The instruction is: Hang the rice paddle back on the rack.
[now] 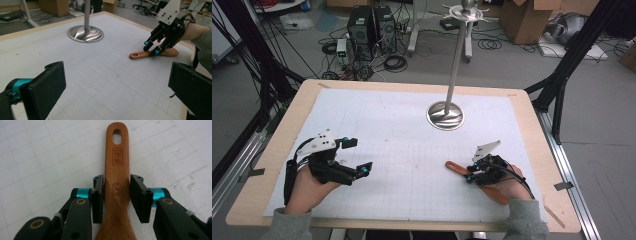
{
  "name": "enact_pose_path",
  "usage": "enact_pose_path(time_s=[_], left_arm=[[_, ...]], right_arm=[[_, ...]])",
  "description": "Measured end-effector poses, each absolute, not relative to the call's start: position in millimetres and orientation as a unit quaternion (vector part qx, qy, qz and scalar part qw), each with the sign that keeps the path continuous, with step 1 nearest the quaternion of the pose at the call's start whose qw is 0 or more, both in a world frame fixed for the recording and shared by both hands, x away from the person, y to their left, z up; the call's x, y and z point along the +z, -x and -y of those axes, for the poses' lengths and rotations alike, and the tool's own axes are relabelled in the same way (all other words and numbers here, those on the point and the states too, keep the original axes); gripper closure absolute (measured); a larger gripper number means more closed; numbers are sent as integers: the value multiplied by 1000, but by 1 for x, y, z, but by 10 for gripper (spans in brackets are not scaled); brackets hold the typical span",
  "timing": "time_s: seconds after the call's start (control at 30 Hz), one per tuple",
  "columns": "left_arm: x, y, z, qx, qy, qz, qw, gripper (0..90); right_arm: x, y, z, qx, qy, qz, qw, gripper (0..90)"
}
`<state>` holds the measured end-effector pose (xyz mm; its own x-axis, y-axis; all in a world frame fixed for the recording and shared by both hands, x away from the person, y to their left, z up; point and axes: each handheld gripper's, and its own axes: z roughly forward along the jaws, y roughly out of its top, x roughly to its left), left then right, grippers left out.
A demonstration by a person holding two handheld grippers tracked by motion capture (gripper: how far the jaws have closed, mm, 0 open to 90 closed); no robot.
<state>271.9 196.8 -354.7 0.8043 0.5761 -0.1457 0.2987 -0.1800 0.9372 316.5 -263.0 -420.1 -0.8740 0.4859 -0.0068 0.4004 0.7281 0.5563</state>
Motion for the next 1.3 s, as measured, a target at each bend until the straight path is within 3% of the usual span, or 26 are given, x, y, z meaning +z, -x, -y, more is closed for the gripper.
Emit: enact_pose_path(time_s=[1.3], left_arm=[[-355, -273, -195, 120, -759, -288, 571, 17]], right_arm=[[-373, -298, 279, 407, -231, -874, 130, 650]])
